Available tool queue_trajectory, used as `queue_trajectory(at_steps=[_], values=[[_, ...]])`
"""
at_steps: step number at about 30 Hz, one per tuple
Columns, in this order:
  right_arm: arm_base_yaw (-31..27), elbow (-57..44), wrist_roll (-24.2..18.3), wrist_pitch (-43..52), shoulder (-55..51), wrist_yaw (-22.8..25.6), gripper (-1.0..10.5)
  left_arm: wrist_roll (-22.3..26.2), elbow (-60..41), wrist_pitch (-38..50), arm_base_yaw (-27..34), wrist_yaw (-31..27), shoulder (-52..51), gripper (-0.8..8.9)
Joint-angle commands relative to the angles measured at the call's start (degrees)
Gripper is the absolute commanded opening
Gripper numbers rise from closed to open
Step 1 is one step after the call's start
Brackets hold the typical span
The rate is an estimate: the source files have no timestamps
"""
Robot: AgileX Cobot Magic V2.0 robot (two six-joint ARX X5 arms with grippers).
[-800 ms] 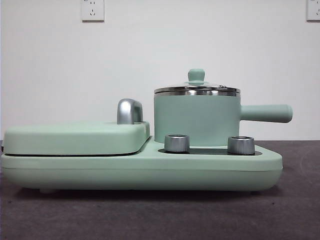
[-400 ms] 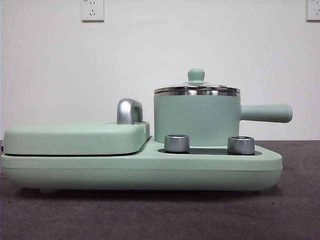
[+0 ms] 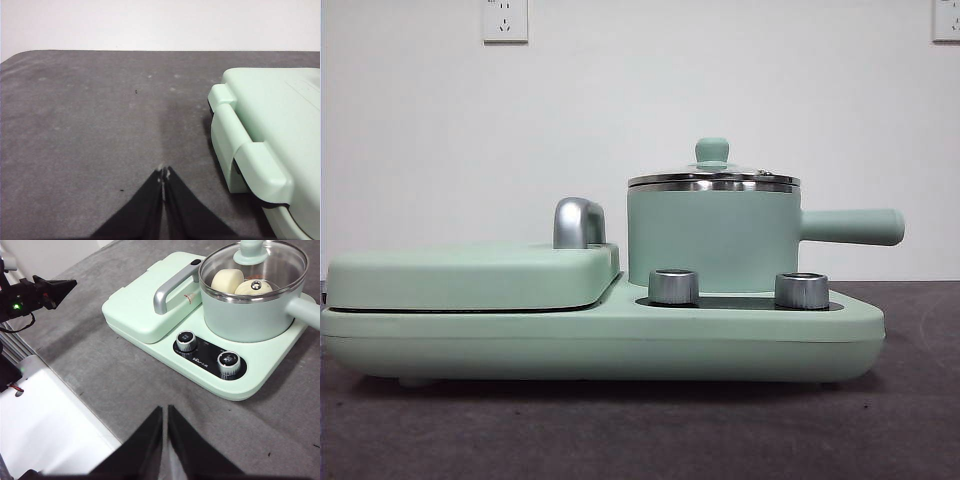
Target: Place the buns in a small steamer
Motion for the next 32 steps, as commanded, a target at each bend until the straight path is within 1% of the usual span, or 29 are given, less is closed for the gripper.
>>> queue_trajectory(at_steps=[1,20,23,25,27,29,32], values=[[0.3,0.6,0.4,0.6,0.1,0.0,0.1,1.1,-1.1,-0.3,0.1,-0.2,-0.1,0.07],[0.0,0.6,0.4,0.7,0.1,0.1,0.1,1.1,-1.1,-0.3,0.1,-0.2,-0.1,0.07],[-3.8,0.6,0.2,0.6,-0.3,0.2,0.1,1.1,-1.1,-0.3,0.1,-0.2,-0.1,0.07],[-7.3,0.1,0.2,1.3,-0.4,0.2,0.1,1.1,-1.1,-0.3,0.1,-0.2,-0.1,0.07],[-11.6,-1.9,0.1,3.9,-1.1,0.6,0.1,1.1,-1.1,-0.3,0.1,-0.2,-0.1,0.07],[-16.2,-5.9,-0.7,11.2,-2.5,4.5,0.1,1.1,-1.1,-0.3,0.1,-0.2,-0.1,0.07],[-22.2,-13.4,-2.5,23.3,-5.3,7.7,0.1,1.1,-1.1,-0.3,0.1,-0.2,-0.1,0.07]])
